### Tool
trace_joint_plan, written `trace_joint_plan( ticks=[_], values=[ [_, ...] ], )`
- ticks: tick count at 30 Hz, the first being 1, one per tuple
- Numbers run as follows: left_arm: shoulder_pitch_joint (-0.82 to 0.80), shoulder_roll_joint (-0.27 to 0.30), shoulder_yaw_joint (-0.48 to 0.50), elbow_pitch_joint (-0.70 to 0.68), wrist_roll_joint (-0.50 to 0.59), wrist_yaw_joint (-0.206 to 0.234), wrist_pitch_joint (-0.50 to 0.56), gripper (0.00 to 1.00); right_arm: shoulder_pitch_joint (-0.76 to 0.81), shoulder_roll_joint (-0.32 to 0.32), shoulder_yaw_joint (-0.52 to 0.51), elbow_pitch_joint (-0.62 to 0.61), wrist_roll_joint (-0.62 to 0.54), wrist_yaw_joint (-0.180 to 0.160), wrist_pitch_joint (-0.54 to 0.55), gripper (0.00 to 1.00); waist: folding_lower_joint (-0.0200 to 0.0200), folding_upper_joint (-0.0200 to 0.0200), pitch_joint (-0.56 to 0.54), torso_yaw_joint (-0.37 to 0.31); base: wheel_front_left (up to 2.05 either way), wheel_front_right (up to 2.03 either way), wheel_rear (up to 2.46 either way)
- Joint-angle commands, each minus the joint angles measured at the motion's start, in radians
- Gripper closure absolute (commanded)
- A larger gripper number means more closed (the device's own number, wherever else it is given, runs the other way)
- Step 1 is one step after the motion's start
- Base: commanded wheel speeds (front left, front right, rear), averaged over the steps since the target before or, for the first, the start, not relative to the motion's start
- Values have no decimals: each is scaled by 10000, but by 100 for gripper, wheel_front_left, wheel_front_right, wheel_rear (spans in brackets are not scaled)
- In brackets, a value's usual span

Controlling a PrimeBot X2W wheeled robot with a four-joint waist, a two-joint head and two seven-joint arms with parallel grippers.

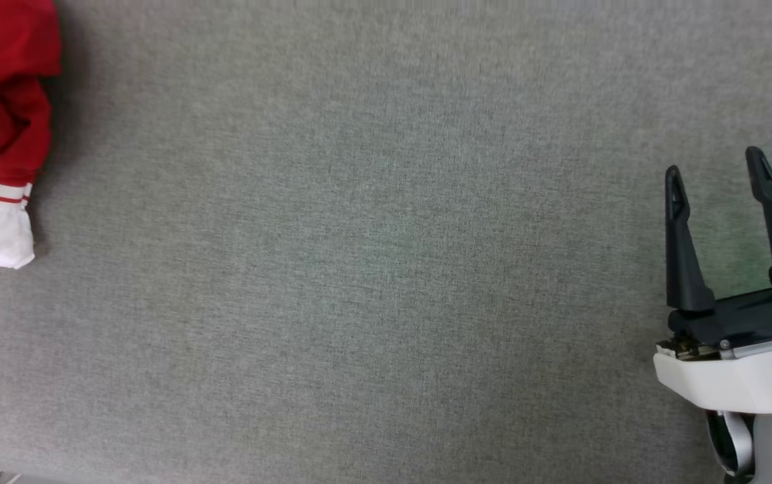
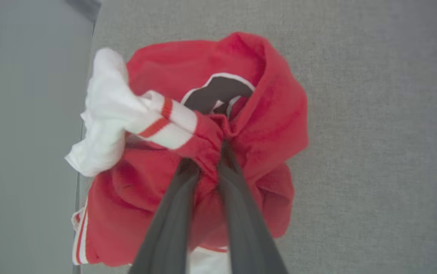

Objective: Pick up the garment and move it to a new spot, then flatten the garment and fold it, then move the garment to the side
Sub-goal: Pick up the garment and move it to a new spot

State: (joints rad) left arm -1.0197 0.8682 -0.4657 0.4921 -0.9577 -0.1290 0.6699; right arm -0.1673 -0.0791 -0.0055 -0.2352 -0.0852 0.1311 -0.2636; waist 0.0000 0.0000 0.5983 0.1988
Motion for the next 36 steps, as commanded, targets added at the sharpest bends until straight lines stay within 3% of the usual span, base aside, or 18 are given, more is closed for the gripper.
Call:
trace_joint_plan(
  ticks=[1,8,12,26,36],
  values=[
    [-260,187,-199,-371,-21,2,-134,100,-49,104,67,110,141,-7,-17,0,0,0,-603,-66,0,0,0],
    [-1082,762,-969,-1611,98,4,-156,100,132,248,179,398,323,-7,-17,0,0,0,-1448,-252,0,0,0],
    [-1805,787,-1513,-2360,235,4,39,100,168,289,218,545,444,-7,-17,0,0,0,-1834,-468,0,0,0],
    [-4154,-254,-3707,-4423,455,3,581,100,381,300,272,864,1517,-5,-17,0,0,0,-2726,-2004,0,0,0],
    [-4205,-1013,-5590,-5400,365,3,173,100,473,300,279,979,1954,-5,-17,0,0,0,-2779,-3340,0,0,0]
  ],
)
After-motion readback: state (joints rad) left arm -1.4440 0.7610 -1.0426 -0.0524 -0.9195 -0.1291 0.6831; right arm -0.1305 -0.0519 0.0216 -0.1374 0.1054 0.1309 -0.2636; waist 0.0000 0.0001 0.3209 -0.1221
